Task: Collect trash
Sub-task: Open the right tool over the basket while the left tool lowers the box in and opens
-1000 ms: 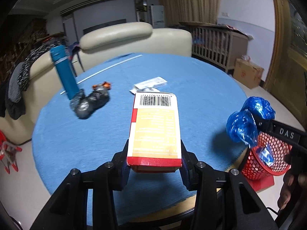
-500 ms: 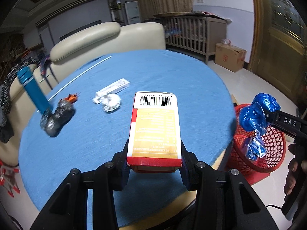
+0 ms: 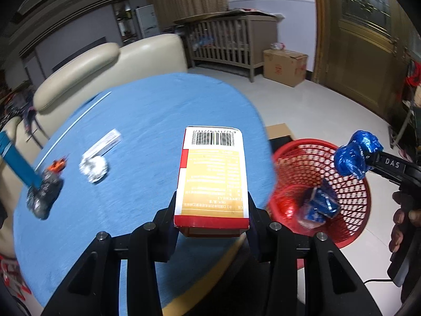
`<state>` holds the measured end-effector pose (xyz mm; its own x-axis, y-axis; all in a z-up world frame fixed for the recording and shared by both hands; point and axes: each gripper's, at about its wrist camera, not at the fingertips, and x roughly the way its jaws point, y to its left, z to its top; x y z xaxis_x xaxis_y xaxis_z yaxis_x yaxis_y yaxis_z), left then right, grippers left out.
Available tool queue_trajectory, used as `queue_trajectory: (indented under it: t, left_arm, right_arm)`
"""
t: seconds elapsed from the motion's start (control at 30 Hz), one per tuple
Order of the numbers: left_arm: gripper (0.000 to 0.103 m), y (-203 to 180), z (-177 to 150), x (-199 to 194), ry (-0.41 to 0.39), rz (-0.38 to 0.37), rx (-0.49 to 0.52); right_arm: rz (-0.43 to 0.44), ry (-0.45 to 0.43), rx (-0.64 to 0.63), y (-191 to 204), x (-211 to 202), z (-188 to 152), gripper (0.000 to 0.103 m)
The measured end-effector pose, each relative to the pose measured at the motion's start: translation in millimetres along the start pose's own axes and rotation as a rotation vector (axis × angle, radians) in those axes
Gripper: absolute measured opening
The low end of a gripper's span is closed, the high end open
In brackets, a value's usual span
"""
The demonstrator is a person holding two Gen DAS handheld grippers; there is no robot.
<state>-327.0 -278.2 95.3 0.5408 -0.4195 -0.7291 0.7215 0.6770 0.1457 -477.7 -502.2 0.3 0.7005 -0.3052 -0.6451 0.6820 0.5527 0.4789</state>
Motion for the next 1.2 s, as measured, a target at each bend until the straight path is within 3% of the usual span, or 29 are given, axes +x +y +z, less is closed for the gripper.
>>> queue_trajectory:
  t: [0.53, 0.63, 0.7, 0.8, 1.2]
  left_arm:
    - [0.045, -46.4, 17.6, 11.7, 0.010, -0.042, 0.091]
    - [0.045, -53.7, 18.2, 12.8, 0.013, -0.046, 0.104]
    - [0.045, -59.4, 18.2, 13.9, 0.016, -0.048, 0.118]
    - [0.045, -64.6, 18.5, 14.8, 0.020, -0.050, 0.132]
    - [0.045, -102.7, 22.1, 30.4, 0.050, -0.112, 0.205]
  right_arm:
    - [-0.008, 0.041, -0.013, -25.0, 8.4, -1.7, 0.059]
    - [-0.016, 0.084, -0.052, -18.9, 19.9, -7.7, 0.062]
    - [-0.032, 0.122, -0.057, -18.5, 29.3, -12.2, 0.074]
    - [-0.029, 0.142, -0.026, -24.4, 34.0, -17.3, 0.078]
    - [-0.007, 0.018, 0.093, -47.9, 2.5, 0.2, 0.079]
